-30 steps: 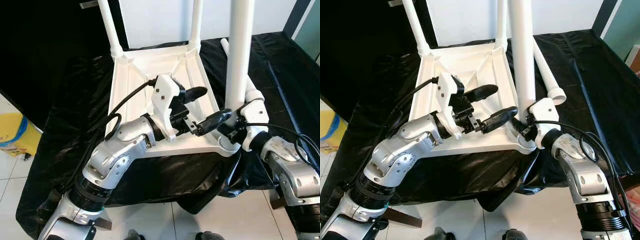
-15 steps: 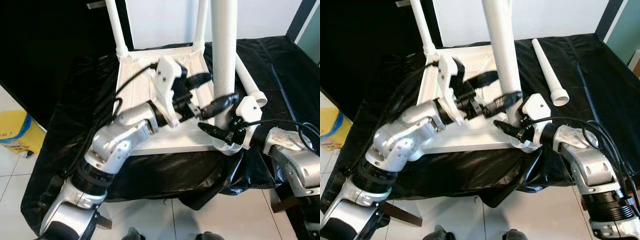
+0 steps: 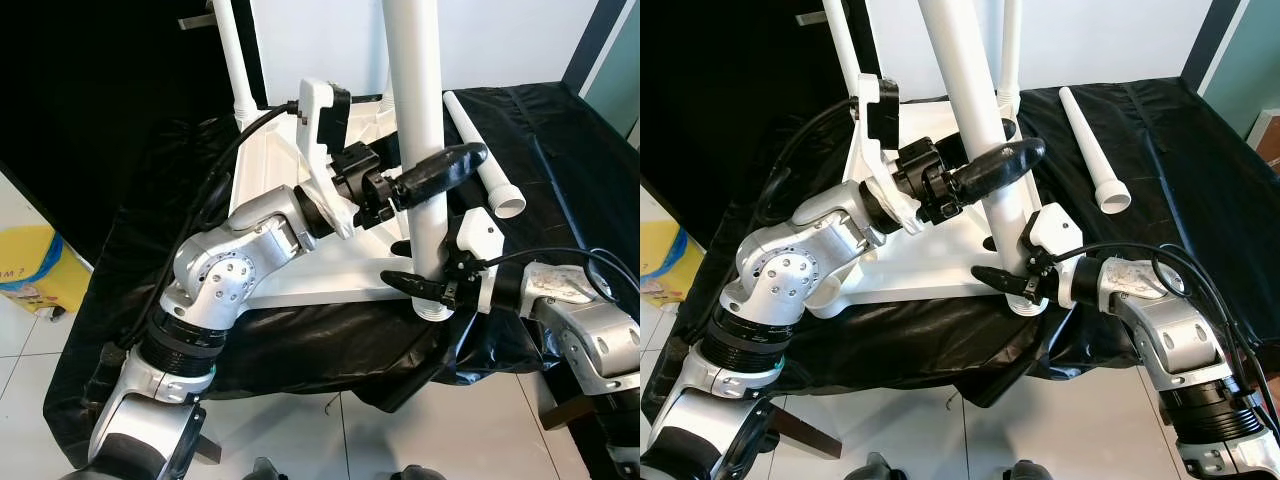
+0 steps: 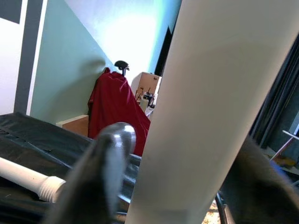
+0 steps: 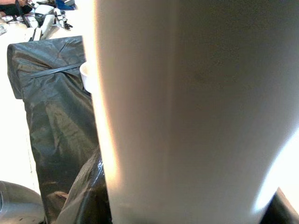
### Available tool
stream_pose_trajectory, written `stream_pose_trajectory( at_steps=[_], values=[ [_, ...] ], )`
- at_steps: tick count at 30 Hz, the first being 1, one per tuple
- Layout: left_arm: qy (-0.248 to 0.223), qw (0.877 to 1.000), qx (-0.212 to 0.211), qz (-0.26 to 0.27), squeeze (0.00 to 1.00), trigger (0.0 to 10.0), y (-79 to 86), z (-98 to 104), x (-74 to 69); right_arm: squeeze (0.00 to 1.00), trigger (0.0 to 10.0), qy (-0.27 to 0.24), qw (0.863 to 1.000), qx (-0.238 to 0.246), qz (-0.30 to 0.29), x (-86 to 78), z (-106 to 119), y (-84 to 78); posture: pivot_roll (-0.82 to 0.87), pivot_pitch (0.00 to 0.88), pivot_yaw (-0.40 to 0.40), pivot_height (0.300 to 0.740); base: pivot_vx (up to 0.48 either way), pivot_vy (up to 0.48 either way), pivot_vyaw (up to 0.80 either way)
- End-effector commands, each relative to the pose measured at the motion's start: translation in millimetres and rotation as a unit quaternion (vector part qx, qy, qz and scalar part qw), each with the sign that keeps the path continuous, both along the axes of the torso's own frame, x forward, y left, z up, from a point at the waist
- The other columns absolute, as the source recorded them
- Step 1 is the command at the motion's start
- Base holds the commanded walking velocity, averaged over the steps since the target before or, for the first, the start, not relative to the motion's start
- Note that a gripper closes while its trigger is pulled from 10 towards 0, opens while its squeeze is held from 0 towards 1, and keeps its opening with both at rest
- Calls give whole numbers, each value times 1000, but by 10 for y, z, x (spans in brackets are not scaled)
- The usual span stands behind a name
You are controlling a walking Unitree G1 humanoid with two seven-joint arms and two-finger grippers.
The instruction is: Building children table
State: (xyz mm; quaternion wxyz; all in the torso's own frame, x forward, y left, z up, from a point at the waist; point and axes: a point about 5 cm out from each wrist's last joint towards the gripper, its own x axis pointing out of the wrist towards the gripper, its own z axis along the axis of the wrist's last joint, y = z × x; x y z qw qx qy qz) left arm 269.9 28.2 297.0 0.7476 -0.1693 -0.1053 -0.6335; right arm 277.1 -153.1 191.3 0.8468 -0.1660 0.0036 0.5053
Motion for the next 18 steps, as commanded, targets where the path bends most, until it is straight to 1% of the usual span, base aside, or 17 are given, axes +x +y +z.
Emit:
stream_pose_trajectory(
  at_steps=[1, 5, 10, 11, 12, 14, 16, 17, 18],
  values=[
    [-74, 984, -8, -161, 0, 0, 12, 66, -173, 0, 10000, -1, 1000, 2, 9, 5, 8, 26, -124, 6, 27, 740, 0, 0, 0],
    [-73, 984, -8, -162, 0, 0, 19, 75, -175, 0, 10000, 2, 1000, 4, 9, 5, -5, 29, -122, 3, 26, 740, 0, 0, 0],
    [-68, 986, -8, -150, 0, 0, 34, 80, -150, 0, 10000, 8, 1000, 14, 3, 23, -27, 52, -118, 0, 22, 740, 0, 0, 0],
    [-68, 988, -6, -140, 0, 1176, 32, 84, -142, 0, 10000, 10, 1000, 19, 0, 31, -29, 64, -117, 0, 23, 740, 0, 0, 0],
    [-73, 990, 0, -125, 0, 10000, 21, 90, -135, 0, 10000, 11, 1000, 25, -4, 43, -25, 73, -114, 0, 23, 740, 0, 0, 0],
    [-66, 993, 7, -97, 0, 10000, 6, 101, -108, 0, 10000, 13, 999, 38, -13, 62, -19, 87, -110, 0, 26, 740, 0, 0, 0],
    [-62, 994, 7, -90, 0, 10000, 4, 105, -100, 0, 10000, 13, 999, 41, -15, 66, -19, 91, -110, 0, 26, 740, 0, 0, 0],
    [-58, 996, 6, -72, 0, 10000, 3, 121, -74, 1000, 10000, 11, 999, 48, -21, 76, -9, 94, -108, 0, 25, 740, 0, 0, 0],
    [-56, 997, 3, -48, 0, 10000, 3, 145, -44, 1000, 10000, 9, 998, 58, -27, 82, 3, 101, -102, 0, 24, 740, 0, 0, 0]
  ],
)
